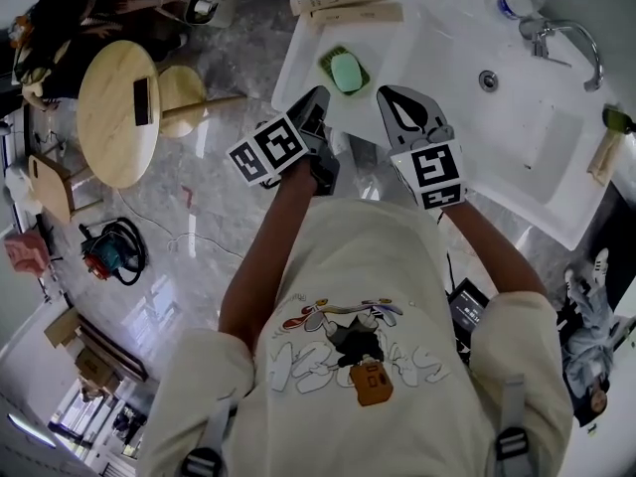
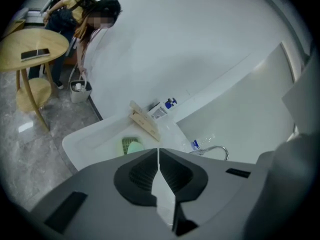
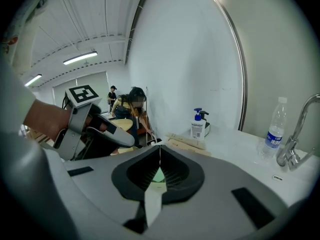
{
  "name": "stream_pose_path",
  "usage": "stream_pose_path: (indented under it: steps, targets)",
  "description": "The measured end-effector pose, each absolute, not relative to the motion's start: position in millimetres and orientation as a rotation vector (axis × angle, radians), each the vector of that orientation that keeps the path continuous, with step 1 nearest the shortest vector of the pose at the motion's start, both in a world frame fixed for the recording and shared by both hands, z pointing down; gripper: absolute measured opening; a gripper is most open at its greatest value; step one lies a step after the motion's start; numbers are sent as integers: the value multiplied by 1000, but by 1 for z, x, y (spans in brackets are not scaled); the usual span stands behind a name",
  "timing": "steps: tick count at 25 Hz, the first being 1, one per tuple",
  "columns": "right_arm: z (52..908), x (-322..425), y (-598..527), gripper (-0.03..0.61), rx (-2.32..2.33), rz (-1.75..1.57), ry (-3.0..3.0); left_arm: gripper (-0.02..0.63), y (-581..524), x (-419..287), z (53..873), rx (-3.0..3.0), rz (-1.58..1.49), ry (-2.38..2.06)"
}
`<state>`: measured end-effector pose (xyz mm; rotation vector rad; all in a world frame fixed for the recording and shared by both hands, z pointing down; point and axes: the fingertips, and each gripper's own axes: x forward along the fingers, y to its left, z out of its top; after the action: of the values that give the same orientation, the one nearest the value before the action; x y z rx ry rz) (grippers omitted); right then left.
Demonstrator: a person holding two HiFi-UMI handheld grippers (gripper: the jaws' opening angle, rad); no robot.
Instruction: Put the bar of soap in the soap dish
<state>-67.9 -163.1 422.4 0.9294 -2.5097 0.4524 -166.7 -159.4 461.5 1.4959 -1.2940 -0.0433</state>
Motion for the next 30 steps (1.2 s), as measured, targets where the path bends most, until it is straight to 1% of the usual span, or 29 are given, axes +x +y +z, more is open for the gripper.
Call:
stream_pose_path:
  steps: [5,14,19,30]
  targets:
    - [412,-59,-170,6,957,412,-2519,9,-155,-160,438,1644,49,-1333]
    - [377,-42,-185,6,1042,410,-2534,8,-148,-141,381,1981,219,-1332]
    - [356,-44,-182,6,1019,320,-2555,8,-147,-138,349,2124,251,-1350]
    - [327,-56,-143,6,952,327,-2598,8,-118,-122,332,2210,297,-1253]
